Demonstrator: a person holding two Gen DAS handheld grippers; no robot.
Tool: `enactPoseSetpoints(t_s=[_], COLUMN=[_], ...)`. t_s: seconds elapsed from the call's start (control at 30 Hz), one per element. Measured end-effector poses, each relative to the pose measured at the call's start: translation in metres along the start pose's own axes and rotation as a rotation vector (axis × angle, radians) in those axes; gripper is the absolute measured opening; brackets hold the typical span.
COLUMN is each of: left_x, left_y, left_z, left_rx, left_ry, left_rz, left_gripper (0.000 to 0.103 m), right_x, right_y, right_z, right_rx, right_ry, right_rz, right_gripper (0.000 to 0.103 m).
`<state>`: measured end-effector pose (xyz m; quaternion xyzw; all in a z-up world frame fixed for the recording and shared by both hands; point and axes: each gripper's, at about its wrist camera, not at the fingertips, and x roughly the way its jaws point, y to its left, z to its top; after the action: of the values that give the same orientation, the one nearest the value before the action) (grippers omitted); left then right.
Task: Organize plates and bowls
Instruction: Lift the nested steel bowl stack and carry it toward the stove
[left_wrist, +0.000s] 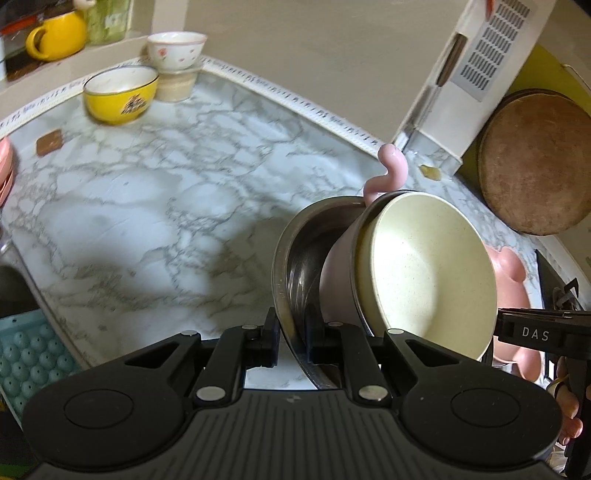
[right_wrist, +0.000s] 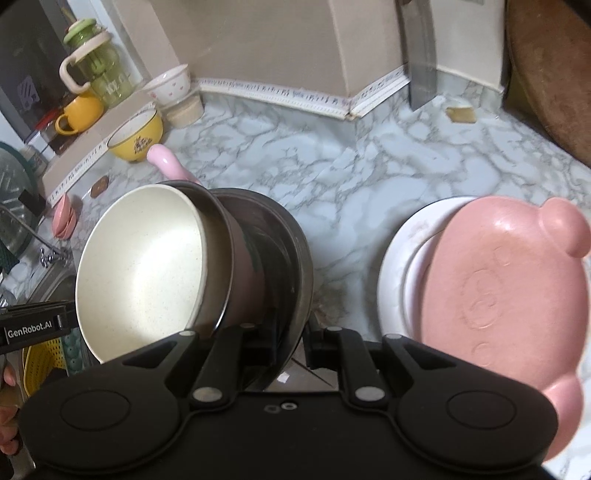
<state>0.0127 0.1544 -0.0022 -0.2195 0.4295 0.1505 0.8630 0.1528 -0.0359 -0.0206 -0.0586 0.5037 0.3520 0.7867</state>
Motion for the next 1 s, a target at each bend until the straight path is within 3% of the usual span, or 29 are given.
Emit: enactPoseSetpoints(t_s=[0.5,1.0], left_x=[0.008,0.044], left_y=[-0.072,-0.154], left_z=[0.027,0.036], left_rx=[0.135,0.236], left_ry=[-0.015,0.013], left_rz=[-0.08,-0.164], left_gripper=[0.012,0.012], right_x=[-0.05,-0.086], right_y=[-0.048,-0.123], right_z=[0.003,-0.006], right_rx=[0.081,0.202], right_ry=[-0.095,-0.161], right_rz=[-0.08,-0.165], right_gripper=[0.015,0.015])
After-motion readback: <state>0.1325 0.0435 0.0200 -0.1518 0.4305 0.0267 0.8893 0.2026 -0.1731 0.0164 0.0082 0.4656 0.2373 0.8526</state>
